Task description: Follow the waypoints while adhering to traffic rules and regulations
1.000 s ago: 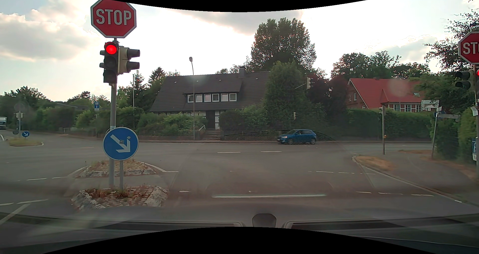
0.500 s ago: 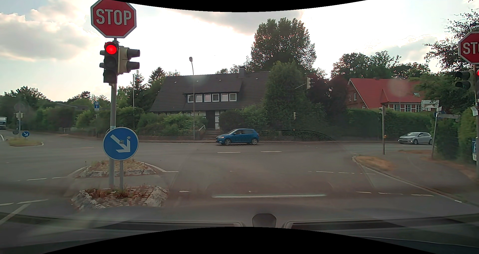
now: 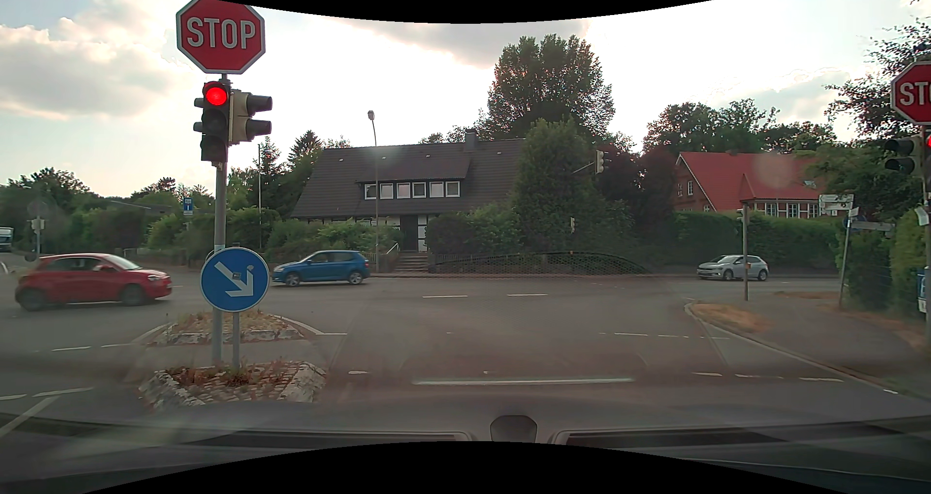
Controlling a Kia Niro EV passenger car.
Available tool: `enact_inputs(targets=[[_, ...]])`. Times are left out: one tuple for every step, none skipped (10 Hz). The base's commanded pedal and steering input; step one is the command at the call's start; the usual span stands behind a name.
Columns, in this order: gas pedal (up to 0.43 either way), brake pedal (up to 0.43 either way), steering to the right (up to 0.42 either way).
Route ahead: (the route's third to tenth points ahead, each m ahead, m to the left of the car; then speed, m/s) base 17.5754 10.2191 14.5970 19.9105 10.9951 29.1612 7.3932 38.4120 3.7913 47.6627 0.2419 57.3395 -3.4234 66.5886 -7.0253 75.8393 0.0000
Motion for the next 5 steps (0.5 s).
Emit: enact_inputs(targets=[[0.0,0.25,-0.005],[0.0,0.25,-0.006],[0.0,0.25,-0.005],[0.0,0.256,-0.005],[0.0,0.256,-0.005]])
